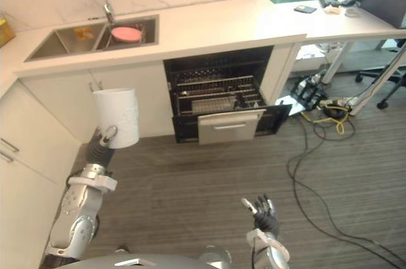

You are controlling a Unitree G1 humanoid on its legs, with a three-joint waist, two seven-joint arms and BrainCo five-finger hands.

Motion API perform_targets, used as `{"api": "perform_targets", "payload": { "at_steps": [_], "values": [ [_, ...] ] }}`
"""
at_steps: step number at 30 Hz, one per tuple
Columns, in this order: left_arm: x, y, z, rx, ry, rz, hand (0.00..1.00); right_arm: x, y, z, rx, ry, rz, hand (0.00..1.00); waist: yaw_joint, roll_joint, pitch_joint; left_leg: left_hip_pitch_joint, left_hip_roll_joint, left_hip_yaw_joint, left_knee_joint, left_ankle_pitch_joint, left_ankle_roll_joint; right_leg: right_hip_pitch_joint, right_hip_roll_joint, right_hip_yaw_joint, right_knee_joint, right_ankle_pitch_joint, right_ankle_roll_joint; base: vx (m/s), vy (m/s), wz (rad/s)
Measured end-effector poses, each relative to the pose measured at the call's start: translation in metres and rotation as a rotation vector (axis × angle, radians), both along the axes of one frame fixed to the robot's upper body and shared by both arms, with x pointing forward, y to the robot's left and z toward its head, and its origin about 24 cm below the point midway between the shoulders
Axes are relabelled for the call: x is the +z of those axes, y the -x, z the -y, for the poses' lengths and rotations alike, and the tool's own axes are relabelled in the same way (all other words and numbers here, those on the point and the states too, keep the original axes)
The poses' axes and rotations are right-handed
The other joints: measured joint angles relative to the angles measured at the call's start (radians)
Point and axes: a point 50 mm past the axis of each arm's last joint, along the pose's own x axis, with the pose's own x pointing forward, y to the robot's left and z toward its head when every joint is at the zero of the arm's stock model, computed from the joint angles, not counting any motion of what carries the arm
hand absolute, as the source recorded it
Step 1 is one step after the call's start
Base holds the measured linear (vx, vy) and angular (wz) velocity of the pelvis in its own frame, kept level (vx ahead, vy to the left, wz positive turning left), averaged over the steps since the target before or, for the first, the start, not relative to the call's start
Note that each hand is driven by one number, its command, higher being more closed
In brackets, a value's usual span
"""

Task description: Walk over to the sink, pick up the cup, carry it to the dishwasher, place the cup inside the dishwasher, then close the dishwasher door

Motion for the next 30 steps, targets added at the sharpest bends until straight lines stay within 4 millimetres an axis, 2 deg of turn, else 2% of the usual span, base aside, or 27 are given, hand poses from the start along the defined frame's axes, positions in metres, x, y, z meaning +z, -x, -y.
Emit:
{"api": "perform_targets", "payload": {
  "at_steps": [1, 2, 3, 4, 5, 6, 7, 8, 9, 10, 11, 12, 13, 14, 16, 17, 18, 19, 20, 21, 22, 23, 24, 27, 28, 29, 30],
  "values": [
    [-0.003, 0.004, -0.006, 0.024, -0.005, -0.009, 1.00, 0.002, -0.005, 0.000, 0.005, 0.001, 0.012, 0.00, 0.018, -0.003, 0.002, 0.018, -0.014, -0.025, 0.042, 0.086, -0.053, 0.005, -0.008, 0.050, 0.009, -0.013, 0.028, 0.27, 0.555, -0.97],
    [-0.006, 0.007, -0.011, 0.042, -0.010, -0.023, 1.00, 0.000, -0.008, -0.007, 0.014, -0.018, 0.018, 0.00, 0.019, -0.027, -0.002, 0.027, -0.034, -0.004, 0.083, 0.045, -0.039, 0.019, -0.035, 0.060, 0.001, -0.017, 0.028, 0.21, 0.443, -0.88],
    [-0.009, 0.011, -0.019, 0.063, -0.027, -0.032, 1.00, -0.002, -0.009, -0.020, 0.035, -0.051, 0.031, 0.00, 0.014, -0.057, -0.016, 0.026, -0.067, 0.016, 0.121, -0.012, -0.032, 0.040, -0.083, 0.055, -0.024, -0.023, 0.034, 0.20, 0.364, -0.47],
    [-0.004, 0.011, -0.024, 0.082, -0.038, -0.010, 1.00, -0.004, -0.011, -0.029, 0.053, -0.076, 0.036, 0.00, 0.014, -0.101, -0.023, 0.023, -0.100, 0.030, 0.146, -0.049, -0.017, 0.044, -0.129, 0.045, -0.031, -0.023, 0.033, 0.19, 0.301, -0.27],
    [-0.001, 0.011, -0.026, 0.089, -0.039, 0.008, 1.00, -0.004, -0.011, -0.032, 0.061, -0.083, 0.037, 0.00, 0.015, -0.118, -0.026, 0.016, -0.116, 0.032, 0.163, -0.067, -0.008, 0.042, -0.147, 0.041, -0.027, -0.022, 0.031, 0.19, 0.282, -0.09],
    [0.004, 0.009, -0.026, 0.089, -0.041, 0.034, 1.00, -0.004, -0.012, -0.034, 0.063, -0.086, 0.037, 0.00, 0.013, -0.139, -0.036, -0.004, -0.143, 0.022, 0.204, -0.096, 0.006, 0.028, -0.172, 0.027, -0.014, 0.019, 0.037, 0.19, 0.277, -0.05],
    [0.008, 0.003, -0.021, 0.078, -0.022, 0.059, 1.00, -0.002, -0.012, -0.030, 0.052, -0.071, 0.037, 0.00, 0.020, -0.137, -0.038, -0.035, -0.174, -0.014, 0.258, -0.132, 0.034, -0.002, -0.202, 0.005, 0.027, 0.073, 0.069, 0.16, 0.298, -0.08],
    [0.011, 0.000, -0.013, 0.053, -0.012, 0.073, 1.00, 0.000, -0.014, -0.024, 0.035, -0.057, 0.041, 0.00, 0.023, -0.122, -0.032, -0.032, -0.196, -0.008, 0.263, -0.148, 0.056, -0.024, -0.230, -0.018, 0.071, 0.096, 0.037, 0.18, 0.395, -0.04],
    [0.017, -0.006, -0.002, 0.012, -0.003, 0.096, 1.00, 0.005, -0.018, -0.018, 0.020, -0.042, 0.061, 0.00, 0.020, -0.103, -0.020, -0.011, -0.232, -0.001, 0.250, -0.160, 0.082, -0.073, -0.280, -0.033, 0.186, 0.124, -0.032, 0.17, 0.412, 0.04],
    [0.022, -0.010, 0.006, -0.012, 0.008, 0.117, 1.00, 0.005, -0.018, -0.019, 0.022, -0.043, 0.061, 0.00, 0.011, -0.086, 0.001, 0.035, -0.253, 0.003, 0.225, -0.166, 0.106, -0.159, -0.311, 0.008, 0.416, 0.127, -0.102, 0.16, 0.323, 0.18],
    [0.022, -0.011, 0.007, -0.019, 0.005, 0.120, 1.00, 0.003, -0.017, -0.023, 0.031, -0.054, 0.058, 0.00, 0.002, -0.082, 0.010, 0.062, -0.260, -0.005, 0.210, -0.169, 0.116, -0.197, -0.295, 0.039, 0.554, 0.103, -0.096, 0.16, 0.249, 0.22],
    [0.022, -0.011, 0.008, -0.025, 0.000, 0.118, 1.00, -0.001, -0.009, -0.032, 0.030, -0.076, 0.043, 0.00, -0.013, -0.079, 0.015, 0.115, -0.272, -0.015, 0.173, -0.173, 0.127, -0.247, -0.226, 0.076, 0.761, 0.035, -0.091, 0.18, 0.168, 0.32],
    [0.022, -0.010, 0.008, -0.026, -0.001, 0.119, 1.00, -0.001, -0.003, -0.039, 0.017, -0.097, 0.052, 0.00, -0.019, -0.078, 0.017, 0.152, -0.287, -0.027, 0.142, -0.179, 0.137, -0.265, -0.150, 0.070, 0.853, -0.026, -0.084, 0.18, 0.142, 0.31],
    [0.023, -0.010, 0.009, -0.028, 0.000, 0.121, 1.00, 0.001, -0.002, -0.042, 0.012, -0.104, 0.063, 0.00, -0.024, -0.083, 0.019, 0.171, -0.297, -0.034, 0.126, -0.184, 0.146, -0.276, -0.116, 0.060, 0.866, -0.054, -0.085, 0.23, 0.084, 0.26],
    [0.023, -0.009, 0.010, -0.023, 0.005, 0.129, 1.00, 0.014, -0.005, -0.042, 0.014, -0.095, 0.141, 0.00, -0.040, -0.095, 0.024, 0.209, -0.317, -0.053, 0.095, -0.199, 0.151, -0.324, -0.021, 0.010, 0.816, -0.151, -0.093, 0.30, 0.026, 0.32],
    [0.024, -0.009, 0.012, -0.029, 0.003, 0.132, 1.00, 0.024, -0.007, -0.038, 0.015, -0.078, 0.191, 0.00, -0.049, -0.086, 0.027, 0.220, -0.313, -0.066, 0.087, -0.211, 0.150, -0.362, 0.026, -0.004, 0.737, -0.183, -0.092, 0.28, -0.005, 0.35],
    [0.024, -0.009, 0.012, -0.033, 0.004, 0.134, 1.00, 0.028, -0.009, -0.036, 0.012, -0.072, 0.218, 0.00, -0.052, -0.079, 0.029, 0.227, -0.309, -0.073, 0.077, -0.214, 0.146, -0.382, 0.047, -0.007, 0.682, -0.188, -0.093, 0.31, -0.033, 0.41],
    [0.026, -0.010, 0.013, -0.041, 0.002, 0.146, 1.00, 0.036, -0.011, -0.031, 0.002, -0.056, 0.267, 0.00, -0.060, -0.082, 0.035, 0.249, -0.299, -0.090, 0.059, -0.220, 0.137, -0.411, 0.076, -0.010, 0.557, -0.173, -0.094, 0.34, -0.069, 0.37],
    [0.028, -0.011, 0.013, -0.043, -0.004, 0.159, 1.00, 0.041, -0.012, -0.029, 0.000, -0.052, 0.306, 0.00, -0.062, -0.072, 0.041, 0.272, -0.294, -0.098, 0.043, -0.226, 0.127, -0.426, 0.081, -0.019, 0.454, -0.131, -0.091, 0.43, -0.110, 0.37],
    [0.029, -0.011, 0.011, -0.042, -0.014, 0.171, 1.00, 0.046, -0.014, -0.029, 0.010, -0.048, 0.345, 0.00, -0.061, -0.089, 0.048, 0.295, -0.304, -0.106, 0.032, -0.238, 0.108, -0.419, 0.076, -0.045, 0.334, -0.058, -0.085, 0.40, -0.105, 0.21],
    [0.030, -0.011, 0.009, -0.044, -0.028, 0.175, 1.00, 0.052, -0.016, -0.030, 0.032, -0.039, 0.393, 0.00, -0.061, -0.113, 0.051, 0.332, -0.321, -0.123, 0.029, -0.265, 0.088, -0.402, 0.060, -0.091, 0.269, 0.111, -0.199, 0.45, -0.109, 0.00],
    [0.028, -0.011, 0.010, -0.043, -0.022, 0.167, 1.00, 0.055, -0.018, -0.029, 0.043, -0.026, 0.407, 0.00, -0.054, -0.094, 0.051, 0.340, -0.306, -0.125, 0.029, -0.274, 0.089, -0.401, 0.076, -0.093, 0.279, 0.094, -0.238, 0.38, -0.074, -0.20],
    [0.030, -0.012, 0.013, -0.057, -0.019, 0.175, 1.00, 0.067, -0.025, -0.028, 0.060, 0.001, 0.468, 0.00, -0.043, -0.074, 0.046, 0.340, -0.287, -0.143, 0.033, -0.270, 0.106, -0.408, 0.103, -0.087, 0.296, 0.062, -0.243, 0.48, -0.147, -0.32],
    [0.038, -0.016, 0.025, -0.116, -0.017, 0.214, 1.00, 0.100, -0.038, -0.032, 0.071, 0.064, 0.628, 0.00, -0.043, -0.073, 0.044, 0.337, -0.256, -0.129, 0.119, -0.236, 0.137, -0.389, 0.124, -0.097, 0.345, -0.040, -0.255, 0.37, -0.175, -0.13],
    [0.038, -0.015, 0.028, -0.129, -0.012, 0.223, 1.00, 0.110, -0.039, -0.032, 0.064, 0.093, 0.666, 0.00, -0.045, -0.071, 0.045, 0.325, -0.239, -0.098, 0.215, -0.199, 0.128, -0.347, 0.128, -0.105, 0.338, -0.069, -0.248, 0.36, -0.181, -0.10],
    [0.039, -0.014, 0.031, -0.136, -0.005, 0.229, 1.00, 0.115, -0.039, -0.031, 0.058, 0.099, 0.683, 0.00, -0.045, -0.070, 0.043, 0.310, -0.228, -0.082, 0.281, -0.172, 0.113, -0.321, 0.129, -0.110, 0.327, -0.079, -0.242, 0.36, -0.148, -0.12],
    [0.040, -0.013, 0.034, -0.150, 0.002, 0.245, 1.00, 0.123, -0.036, -0.031, 0.061, 0.119, 0.714, 0.00, -0.043, -0.058, 0.036, 0.248, -0.189, -0.078, 0.450, -0.091, 0.021, -0.266, 0.140, -0.104, 0.282, -0.084, -0.233, 0.36, -0.103, -0.17]
  ]
}}
